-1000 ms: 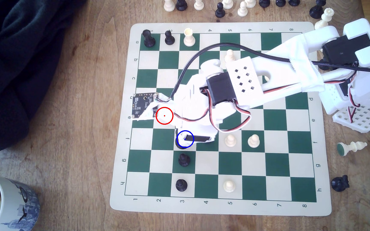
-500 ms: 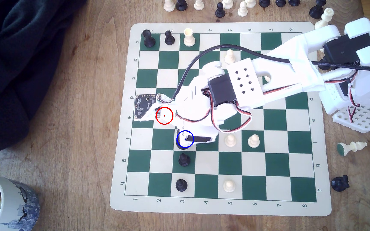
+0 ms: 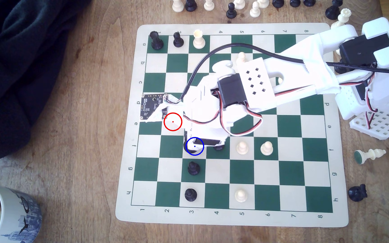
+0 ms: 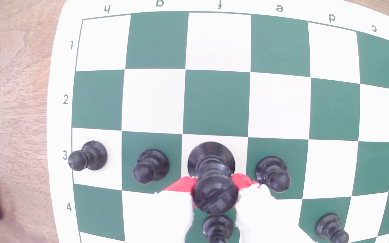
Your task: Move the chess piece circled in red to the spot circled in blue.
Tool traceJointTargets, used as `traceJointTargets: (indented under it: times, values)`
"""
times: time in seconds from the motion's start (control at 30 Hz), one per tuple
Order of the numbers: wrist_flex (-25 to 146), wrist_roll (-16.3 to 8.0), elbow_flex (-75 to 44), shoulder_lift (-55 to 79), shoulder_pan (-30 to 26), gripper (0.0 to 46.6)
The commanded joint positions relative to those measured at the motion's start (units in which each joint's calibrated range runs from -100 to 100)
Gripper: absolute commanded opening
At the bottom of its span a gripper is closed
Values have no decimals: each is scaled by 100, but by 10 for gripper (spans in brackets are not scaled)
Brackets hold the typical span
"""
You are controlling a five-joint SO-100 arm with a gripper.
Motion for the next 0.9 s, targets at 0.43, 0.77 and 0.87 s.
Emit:
traceJointTargets:
  times: [0.43,0.77,0.87]
  values:
    - [-111,15,-150,128,-3,14]
    - [-95,20,-150,111,5,111]
    - [-95,20,-159,111,12,121]
